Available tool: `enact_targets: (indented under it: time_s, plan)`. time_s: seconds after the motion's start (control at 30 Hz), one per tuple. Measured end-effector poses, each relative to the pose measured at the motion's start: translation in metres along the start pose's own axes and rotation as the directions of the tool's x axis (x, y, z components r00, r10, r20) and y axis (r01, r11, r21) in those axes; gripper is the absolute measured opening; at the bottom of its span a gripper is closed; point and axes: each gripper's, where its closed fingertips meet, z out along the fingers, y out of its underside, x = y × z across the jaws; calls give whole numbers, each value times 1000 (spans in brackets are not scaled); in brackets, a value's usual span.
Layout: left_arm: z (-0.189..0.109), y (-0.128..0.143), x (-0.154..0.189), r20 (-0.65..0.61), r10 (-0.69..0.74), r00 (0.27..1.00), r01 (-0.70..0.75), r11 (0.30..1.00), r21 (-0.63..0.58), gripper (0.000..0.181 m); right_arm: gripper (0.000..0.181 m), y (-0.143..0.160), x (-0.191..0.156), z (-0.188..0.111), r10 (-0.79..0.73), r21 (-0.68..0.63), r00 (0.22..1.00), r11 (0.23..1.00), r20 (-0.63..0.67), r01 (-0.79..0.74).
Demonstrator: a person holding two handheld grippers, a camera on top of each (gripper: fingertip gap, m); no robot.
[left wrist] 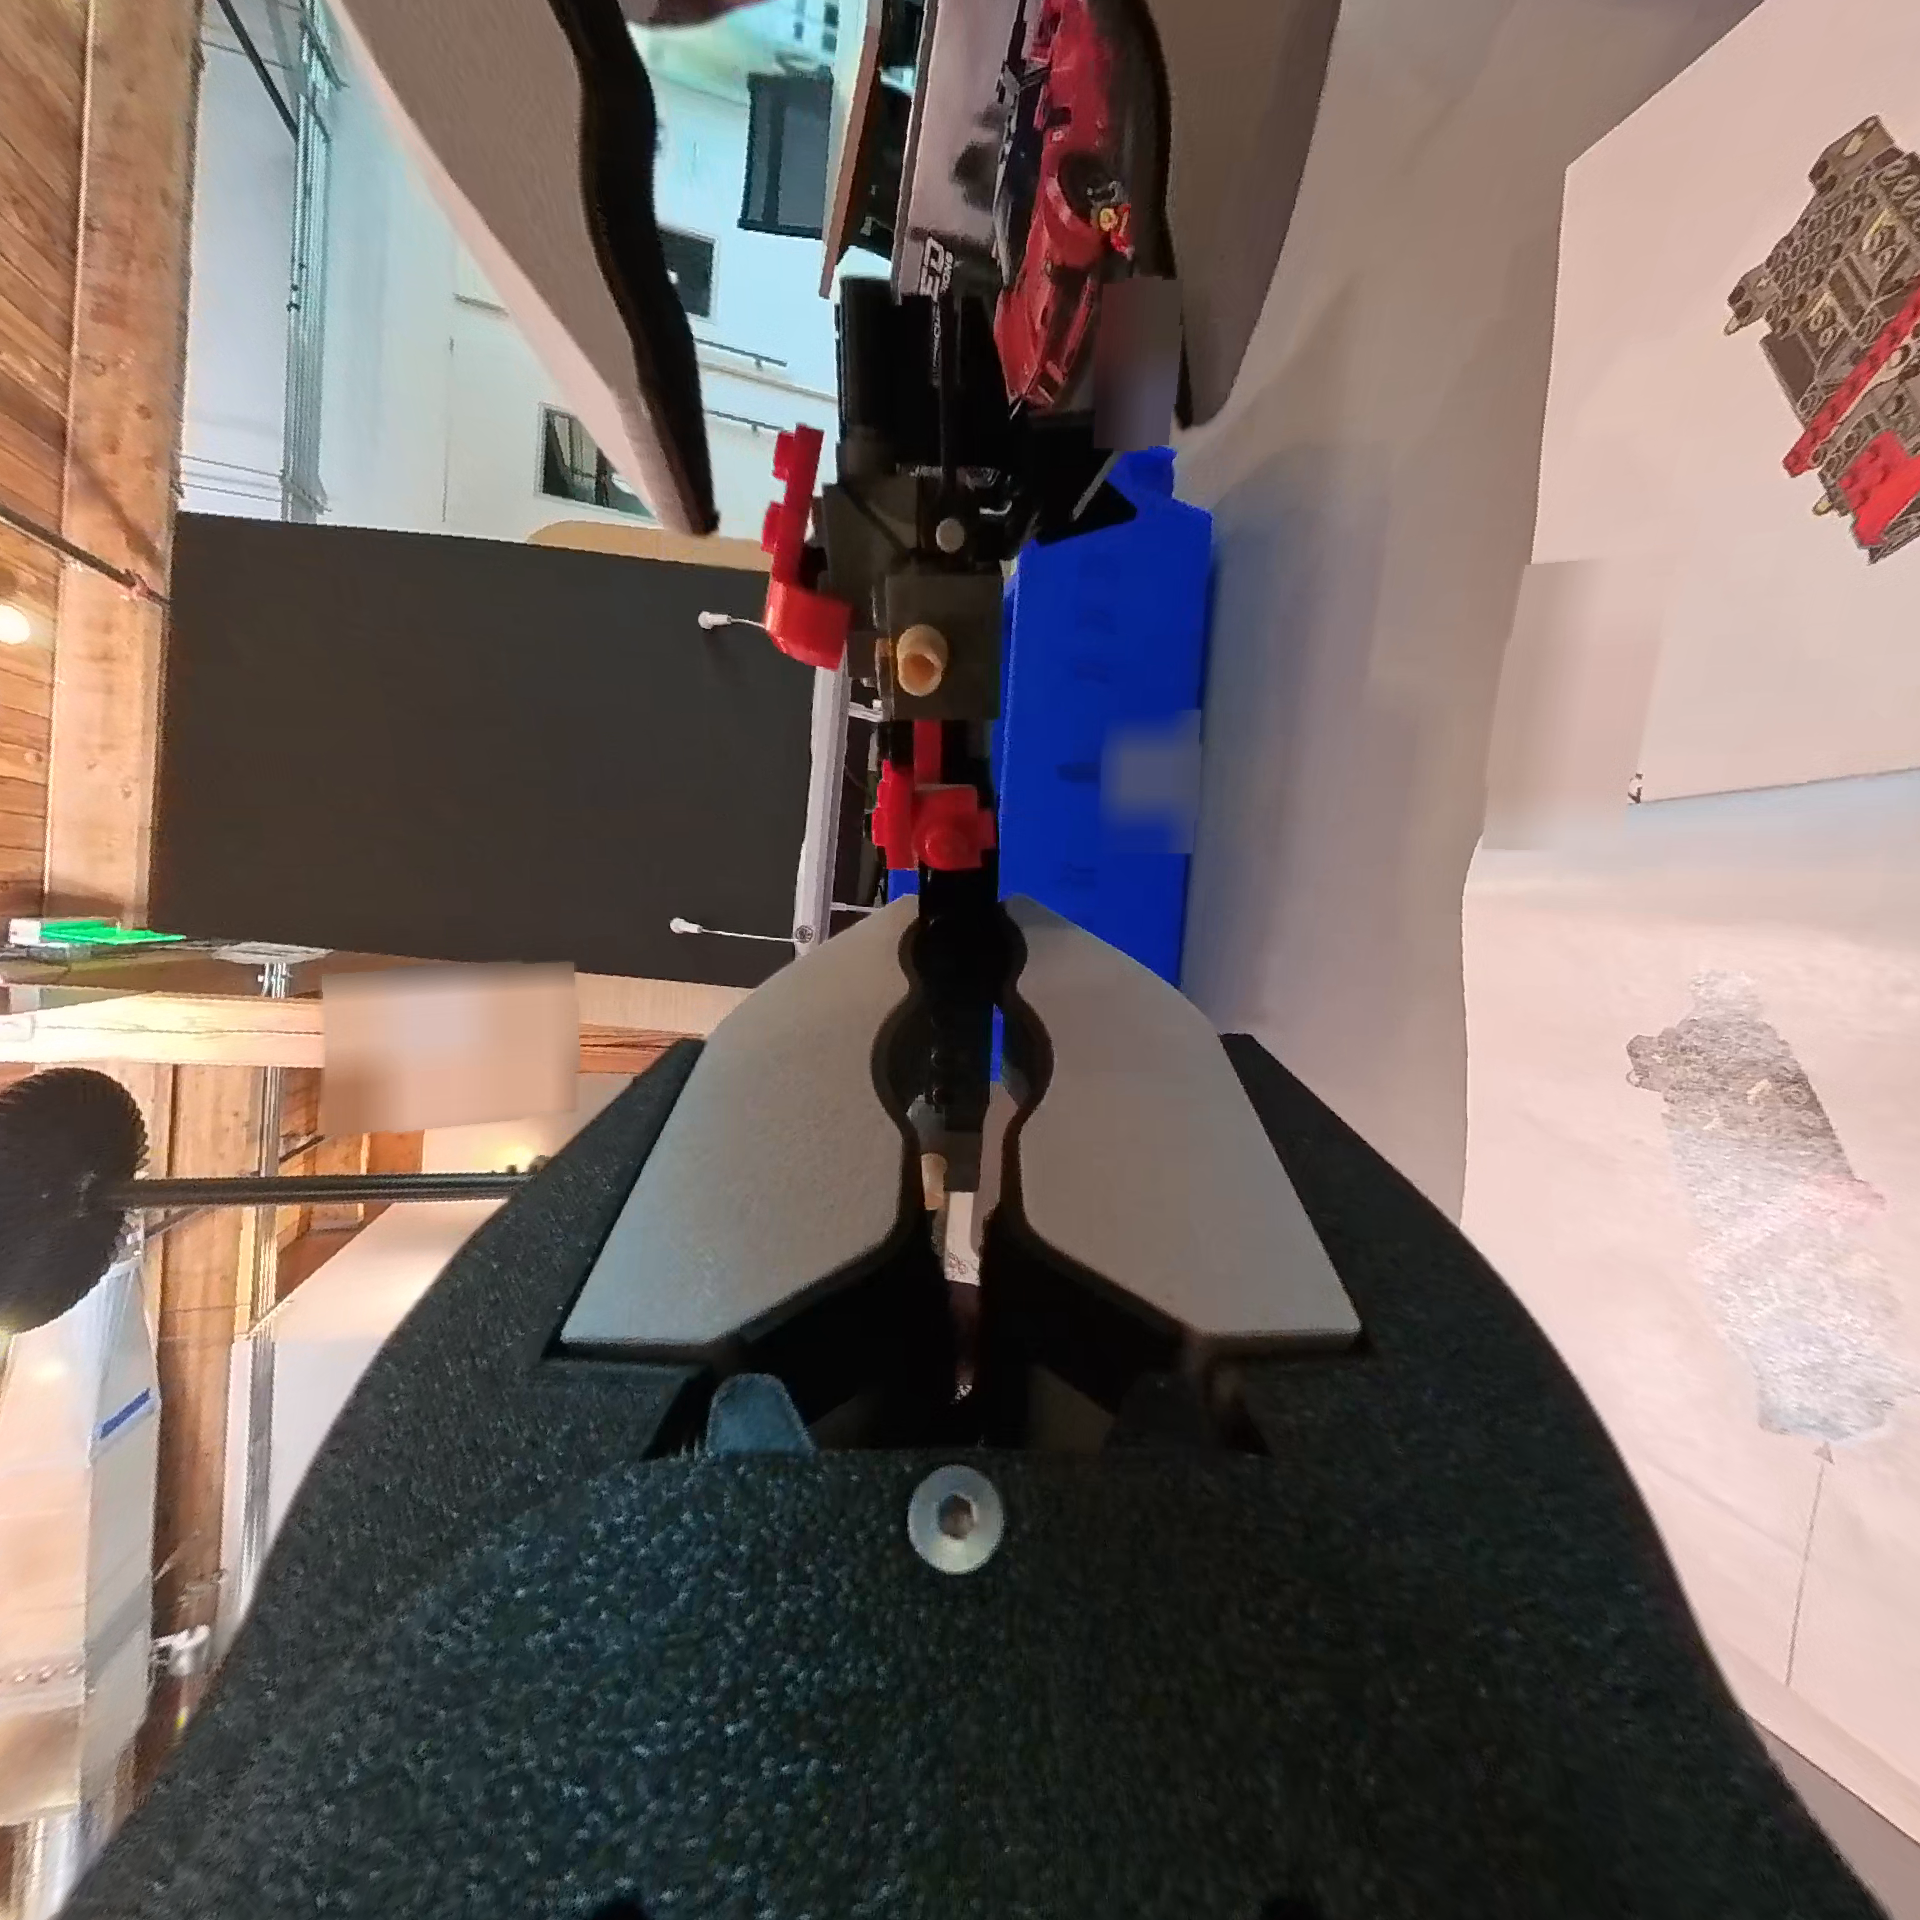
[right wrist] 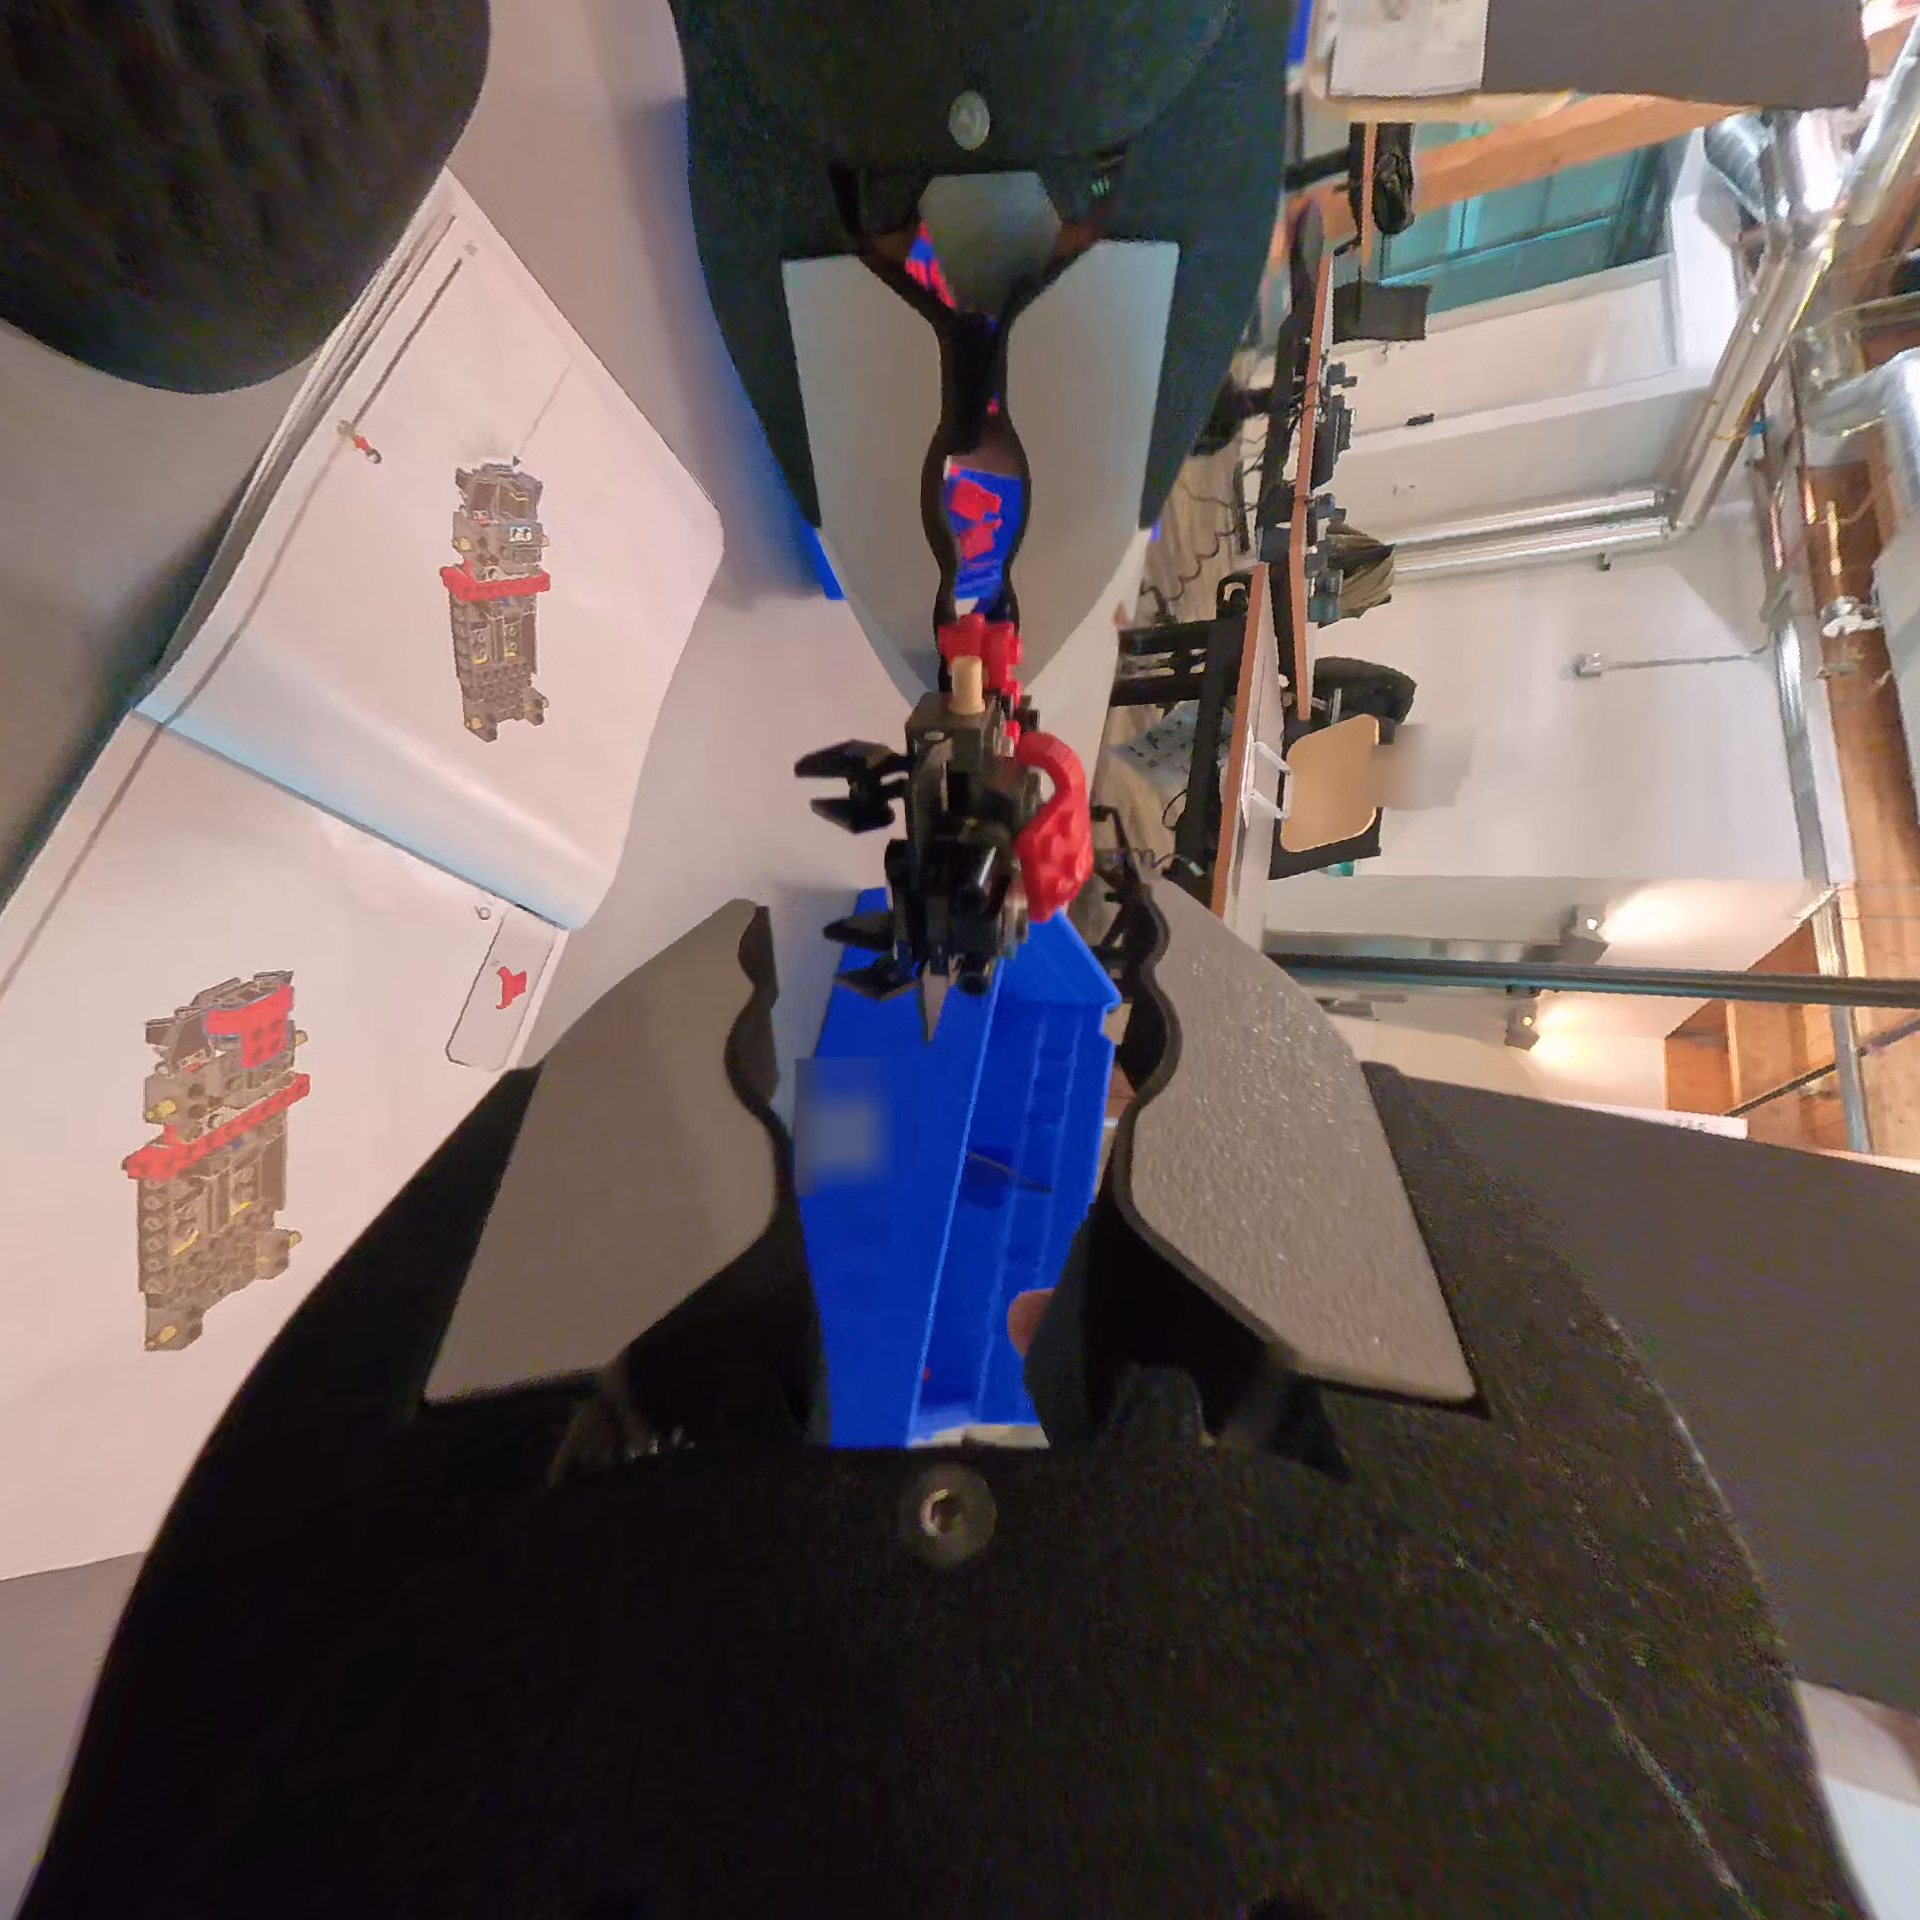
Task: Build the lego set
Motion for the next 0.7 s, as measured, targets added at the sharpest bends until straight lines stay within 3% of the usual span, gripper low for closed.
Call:
enact_targets:
  time_s: [0.17, 0.3, 0.47, 0.57, 0.7]
  plan:
    - [1, 10, -2, 4, -21, 1000, 21, 1000, -5, 8, 68, 11, 0, -8, 182, 27, 983, 983, 3, -182]
    - [-2, 22, -9, 33, 12, 999, -11, 999, -35, 8, 61, 14, 0, -18, 400, 135, 917, 909, -9, -395]
    - [-3, 35, 0, 42, 20, 999, -16, 997, -77, 8, 46, 40, -16, -25, 690, 157, 724, 716, -5, -680]
    - [-1, 39, 9, 44, 29, 999, -25, 995, -97, 8, 43, 58, -40, -24, 791, 87, 611, 608, 10, -789]
    - [3, 43, 20, 46, 10, 999, -5, 994, -113, 8, 30, 62, -64, -27, 870, 56, 490, 487, 59, -872]
